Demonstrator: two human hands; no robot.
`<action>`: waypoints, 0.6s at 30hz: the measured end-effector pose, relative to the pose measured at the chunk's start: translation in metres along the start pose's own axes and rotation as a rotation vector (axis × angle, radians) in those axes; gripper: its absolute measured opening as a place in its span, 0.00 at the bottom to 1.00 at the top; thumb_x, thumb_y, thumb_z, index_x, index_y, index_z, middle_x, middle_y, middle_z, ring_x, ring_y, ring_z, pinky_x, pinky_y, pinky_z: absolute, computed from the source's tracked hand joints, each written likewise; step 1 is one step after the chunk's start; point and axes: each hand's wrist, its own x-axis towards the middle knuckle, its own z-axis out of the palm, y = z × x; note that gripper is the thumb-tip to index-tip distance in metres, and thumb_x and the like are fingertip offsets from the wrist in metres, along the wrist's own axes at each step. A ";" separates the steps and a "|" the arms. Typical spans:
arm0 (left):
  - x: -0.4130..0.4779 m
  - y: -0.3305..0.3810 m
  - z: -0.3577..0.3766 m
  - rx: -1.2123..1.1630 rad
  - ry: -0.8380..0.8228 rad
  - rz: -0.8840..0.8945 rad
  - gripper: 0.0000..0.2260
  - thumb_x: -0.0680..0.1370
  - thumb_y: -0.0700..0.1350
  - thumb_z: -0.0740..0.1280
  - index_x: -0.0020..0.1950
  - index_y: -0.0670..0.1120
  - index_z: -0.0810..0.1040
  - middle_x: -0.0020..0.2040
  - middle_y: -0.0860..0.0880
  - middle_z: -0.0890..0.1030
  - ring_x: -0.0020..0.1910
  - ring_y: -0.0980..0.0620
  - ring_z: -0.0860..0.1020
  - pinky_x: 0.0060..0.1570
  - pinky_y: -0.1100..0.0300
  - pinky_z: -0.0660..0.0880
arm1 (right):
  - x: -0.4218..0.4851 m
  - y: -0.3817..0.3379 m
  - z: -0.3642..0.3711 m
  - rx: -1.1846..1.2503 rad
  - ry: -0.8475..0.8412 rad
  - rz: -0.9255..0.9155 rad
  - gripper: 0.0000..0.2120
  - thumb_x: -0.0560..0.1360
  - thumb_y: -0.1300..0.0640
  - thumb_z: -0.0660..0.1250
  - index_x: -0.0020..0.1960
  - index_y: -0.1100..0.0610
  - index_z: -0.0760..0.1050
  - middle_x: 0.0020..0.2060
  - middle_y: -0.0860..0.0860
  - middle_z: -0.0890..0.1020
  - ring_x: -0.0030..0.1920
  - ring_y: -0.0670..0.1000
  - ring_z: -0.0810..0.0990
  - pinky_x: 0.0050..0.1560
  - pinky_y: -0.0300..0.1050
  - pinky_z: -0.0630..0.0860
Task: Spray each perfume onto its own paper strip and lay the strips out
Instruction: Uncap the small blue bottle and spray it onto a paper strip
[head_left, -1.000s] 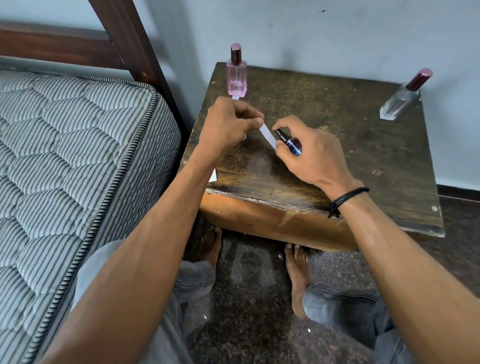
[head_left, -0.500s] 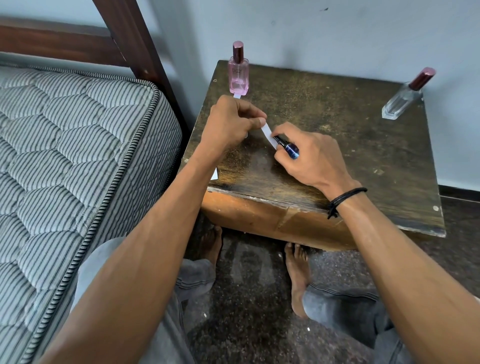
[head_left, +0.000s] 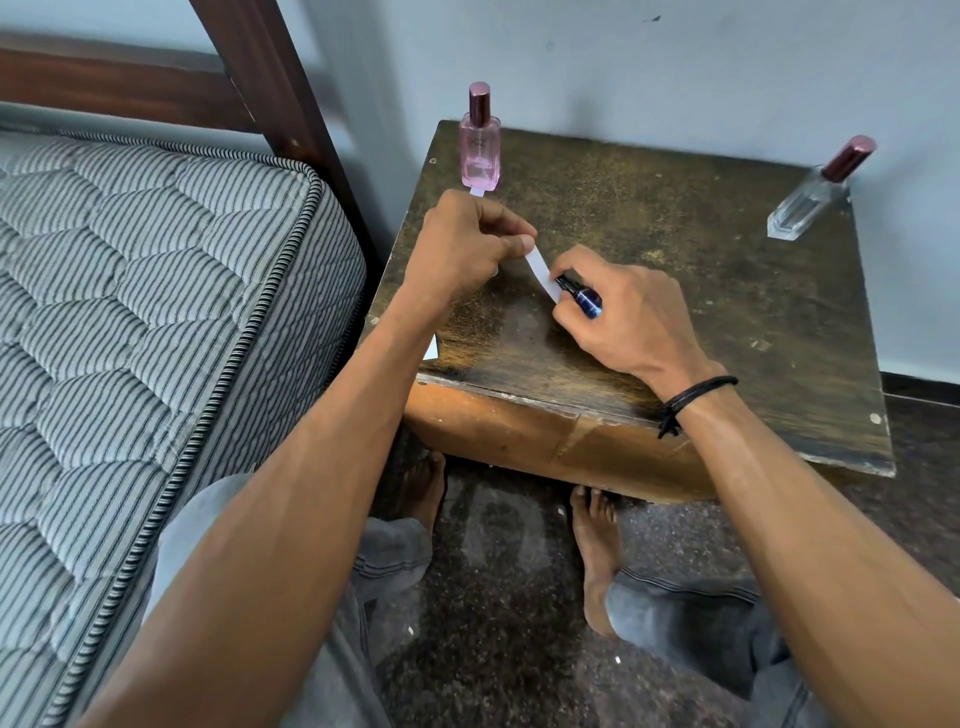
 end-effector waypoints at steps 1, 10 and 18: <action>0.000 0.000 0.000 -0.001 0.001 -0.001 0.04 0.75 0.43 0.76 0.49 0.47 0.88 0.40 0.52 0.86 0.33 0.64 0.79 0.39 0.68 0.76 | 0.000 0.000 0.000 0.002 0.003 0.002 0.08 0.78 0.52 0.65 0.56 0.50 0.77 0.31 0.43 0.72 0.31 0.54 0.73 0.33 0.46 0.68; 0.001 -0.001 -0.004 -0.026 0.019 -0.009 0.04 0.74 0.43 0.77 0.48 0.47 0.88 0.40 0.49 0.86 0.38 0.51 0.83 0.40 0.67 0.76 | 0.000 -0.001 0.000 0.034 0.014 0.001 0.13 0.77 0.48 0.62 0.59 0.48 0.76 0.32 0.47 0.79 0.31 0.55 0.77 0.33 0.50 0.76; 0.005 -0.008 -0.008 -0.054 0.038 -0.029 0.03 0.72 0.44 0.78 0.45 0.52 0.88 0.41 0.56 0.86 0.44 0.58 0.83 0.53 0.58 0.79 | -0.001 -0.001 0.000 0.022 -0.002 -0.007 0.12 0.76 0.50 0.63 0.58 0.49 0.77 0.30 0.45 0.77 0.30 0.54 0.75 0.32 0.46 0.72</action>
